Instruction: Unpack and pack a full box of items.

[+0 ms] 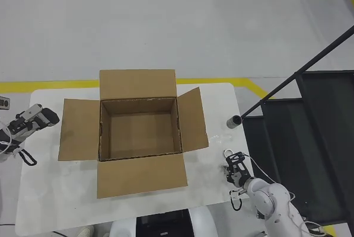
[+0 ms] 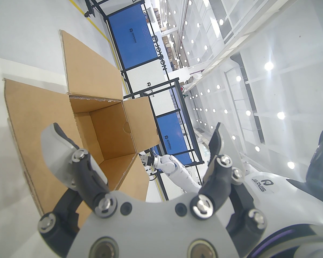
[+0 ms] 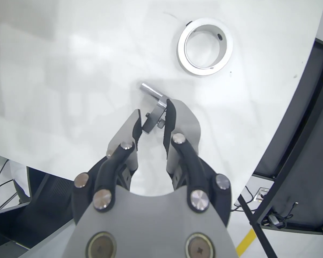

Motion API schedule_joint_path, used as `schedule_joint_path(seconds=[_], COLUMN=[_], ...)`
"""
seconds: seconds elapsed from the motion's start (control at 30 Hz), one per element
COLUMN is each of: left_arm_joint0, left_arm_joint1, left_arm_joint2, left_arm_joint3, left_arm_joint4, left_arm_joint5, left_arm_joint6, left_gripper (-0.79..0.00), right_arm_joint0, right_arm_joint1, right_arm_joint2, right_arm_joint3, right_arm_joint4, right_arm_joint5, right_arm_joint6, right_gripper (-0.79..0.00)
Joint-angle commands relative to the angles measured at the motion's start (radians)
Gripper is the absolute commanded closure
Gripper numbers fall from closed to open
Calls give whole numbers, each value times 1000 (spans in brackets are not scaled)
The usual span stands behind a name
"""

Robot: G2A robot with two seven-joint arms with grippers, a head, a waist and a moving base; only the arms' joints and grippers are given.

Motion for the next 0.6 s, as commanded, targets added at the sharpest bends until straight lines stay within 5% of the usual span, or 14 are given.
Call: schedule_joint_path(seconds=[0.0, 0.27, 0.57], left_arm_joint0=[0, 0, 0], left_arm_joint1=[0, 0, 0], left_arm_joint2=[0, 0, 0], left_arm_joint3=[0, 0, 0], left_arm_joint4=[0, 0, 0], left_arm_joint5=[0, 0, 0], left_arm_joint6=[0, 0, 0], left_gripper=[-785, -785, -785], right_arm_joint0=[-5, -55, -103], right_arm_joint1=[2, 11, 22], right_arm_joint2=[0, 20, 92], right_arm_joint3=[-12, -126, -265], right_arm_joint4=[-8, 22, 281], right_arm_joint5=[3, -23, -124], right_arm_joint6=[1, 30, 63], right_gripper=[0, 0, 0])
